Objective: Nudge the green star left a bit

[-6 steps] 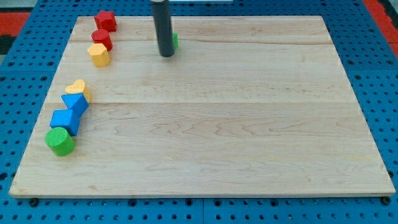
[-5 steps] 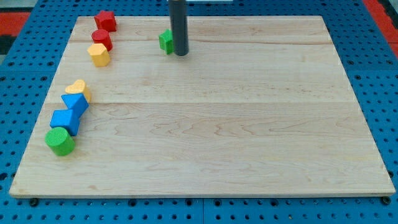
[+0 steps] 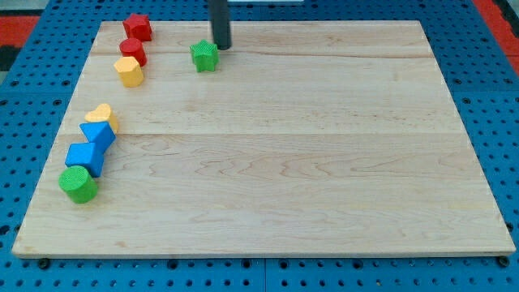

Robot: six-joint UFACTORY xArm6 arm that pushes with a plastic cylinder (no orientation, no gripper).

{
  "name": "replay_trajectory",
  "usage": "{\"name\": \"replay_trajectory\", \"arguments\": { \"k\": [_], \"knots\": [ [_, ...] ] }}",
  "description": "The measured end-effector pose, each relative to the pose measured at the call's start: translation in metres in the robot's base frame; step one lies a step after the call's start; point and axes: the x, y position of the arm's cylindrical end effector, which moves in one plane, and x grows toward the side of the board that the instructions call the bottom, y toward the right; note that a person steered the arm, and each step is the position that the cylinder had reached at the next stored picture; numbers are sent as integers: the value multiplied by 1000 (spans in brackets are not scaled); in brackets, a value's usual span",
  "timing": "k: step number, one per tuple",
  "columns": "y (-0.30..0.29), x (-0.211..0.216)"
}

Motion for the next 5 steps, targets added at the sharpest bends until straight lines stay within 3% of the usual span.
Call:
{"name": "replay_trajectory", "arguments": {
  "k": [1,3,5],
  "knots": [
    [9,-6],
    [-91,-23],
    [-126,-56]
  ]
}}
